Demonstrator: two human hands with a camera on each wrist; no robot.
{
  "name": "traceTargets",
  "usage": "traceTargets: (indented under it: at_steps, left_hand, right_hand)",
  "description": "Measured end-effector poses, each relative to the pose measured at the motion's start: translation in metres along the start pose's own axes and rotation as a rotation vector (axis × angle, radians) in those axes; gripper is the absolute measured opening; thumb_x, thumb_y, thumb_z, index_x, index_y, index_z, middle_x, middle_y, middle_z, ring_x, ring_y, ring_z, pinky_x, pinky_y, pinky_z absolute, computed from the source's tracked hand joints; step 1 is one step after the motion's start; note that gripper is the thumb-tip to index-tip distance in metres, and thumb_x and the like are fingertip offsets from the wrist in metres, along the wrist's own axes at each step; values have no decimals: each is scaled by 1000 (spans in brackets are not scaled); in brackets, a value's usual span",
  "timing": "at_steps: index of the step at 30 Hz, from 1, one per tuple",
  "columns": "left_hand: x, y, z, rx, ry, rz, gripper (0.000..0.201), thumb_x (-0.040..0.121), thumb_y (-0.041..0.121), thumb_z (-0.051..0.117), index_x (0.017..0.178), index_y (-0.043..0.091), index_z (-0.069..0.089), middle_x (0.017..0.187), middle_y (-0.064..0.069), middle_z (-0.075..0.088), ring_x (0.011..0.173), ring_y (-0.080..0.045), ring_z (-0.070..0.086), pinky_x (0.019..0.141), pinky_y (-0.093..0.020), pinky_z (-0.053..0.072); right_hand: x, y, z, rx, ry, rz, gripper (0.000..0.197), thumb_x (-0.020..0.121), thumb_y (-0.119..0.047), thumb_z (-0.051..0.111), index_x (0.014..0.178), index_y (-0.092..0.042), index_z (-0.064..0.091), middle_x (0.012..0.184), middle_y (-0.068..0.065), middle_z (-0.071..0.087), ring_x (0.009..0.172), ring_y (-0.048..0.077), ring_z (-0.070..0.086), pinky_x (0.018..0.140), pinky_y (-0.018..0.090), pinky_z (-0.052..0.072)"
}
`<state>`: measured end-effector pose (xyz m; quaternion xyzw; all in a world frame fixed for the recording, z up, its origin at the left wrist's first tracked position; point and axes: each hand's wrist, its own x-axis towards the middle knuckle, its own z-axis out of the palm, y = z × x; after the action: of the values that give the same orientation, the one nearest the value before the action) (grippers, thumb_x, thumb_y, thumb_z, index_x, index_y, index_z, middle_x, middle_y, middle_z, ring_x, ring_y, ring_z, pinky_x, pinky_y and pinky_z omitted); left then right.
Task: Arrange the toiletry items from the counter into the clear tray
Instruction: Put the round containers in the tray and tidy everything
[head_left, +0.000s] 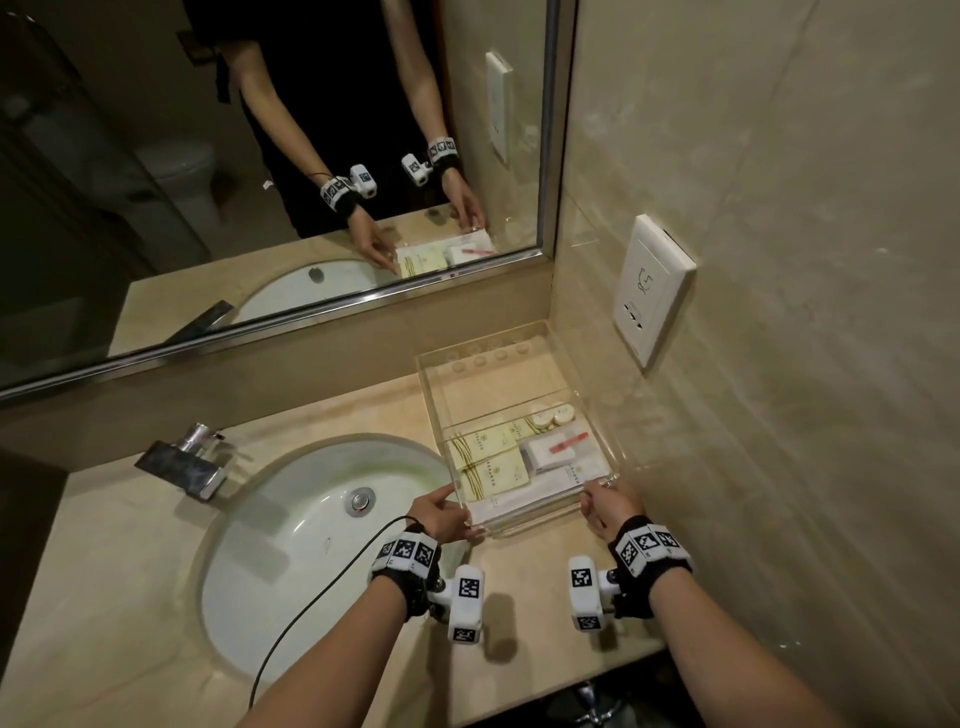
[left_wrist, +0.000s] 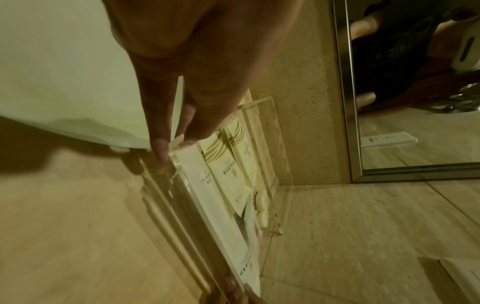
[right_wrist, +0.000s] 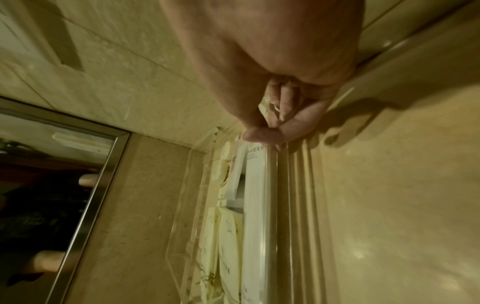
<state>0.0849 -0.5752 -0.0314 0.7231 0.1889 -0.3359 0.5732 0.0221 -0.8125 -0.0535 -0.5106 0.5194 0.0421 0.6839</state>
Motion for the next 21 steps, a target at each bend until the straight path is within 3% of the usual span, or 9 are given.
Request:
traceTargets:
  at_steps: [3,5,8,9,11,14,15,17,21]
  left_hand:
    - [6,9,2,-13,15,-8,63,82,-18,56,139,6,45,70,-11,62,56,-22,66,60,-33,62]
    - [10,16,3,-34,19,-18,61,83,-20,54,138,3,44,71,-11,59,52,-20,65,62,-35,62]
    - [17,27,5,-81,62,-14,47,86,-15,53,131,-4,48,79,-9,57,76,-28,63,75,-39,60]
    - [19,30,5,-80,87,-9,42,87,-12,53,128,-6,49,83,-10,59,81,-30,62,73,-36,60]
    - [25,30,5,-160,140,-23,35,86,-11,55,121,-8,53,94,-19,63,82,-32,62,62,-28,59]
    - [25,22,9,-220,157,-118,16,85,-2,58,100,-5,61,93,-26,69,78,-35,67,67,-36,60]
    - [22,20,13,-265,127,-147,8,87,0,55,90,-5,60,85,-25,68,71,-34,66,65,-39,58]
    - [16,20,18,-392,71,-197,15,93,2,45,81,-1,52,73,-18,61,60,-27,60,54,-34,53]
    - [14,23,17,-526,76,-261,10,89,-6,40,95,-2,47,81,-18,57,68,-24,54,57,-33,49]
  right_hand:
    - [8,-7,6,-29,-17,12,11,93,0,55,86,-7,51,64,10,48,26,5,40,29,13,29]
    - [14,-10,11,-33,12,7,9,90,-13,64,89,-8,57,70,7,56,44,11,53,40,19,42]
    - [55,-4,18,-129,8,-19,38,82,-36,70,107,-8,66,84,2,67,78,21,62,78,39,57]
    - [64,-5,22,-144,-9,-45,41,84,-35,68,112,-5,64,85,1,65,85,22,61,91,42,55]
    - [59,-16,29,-142,-60,-77,46,88,-31,64,121,1,60,93,4,64,95,24,60,103,44,49]
    - [88,-10,30,-126,-69,-66,48,82,-34,69,118,-3,63,119,16,66,115,33,62,103,46,49]
    - [85,-10,30,-126,-62,-37,48,74,-37,75,112,-9,67,115,13,69,114,32,64,102,44,50]
    - [66,-15,30,-34,-21,-8,37,66,-32,80,95,-13,70,97,6,74,104,28,69,101,43,51]
    - [31,-24,38,50,30,-53,22,88,-8,65,109,1,63,87,10,67,91,24,67,95,39,54]
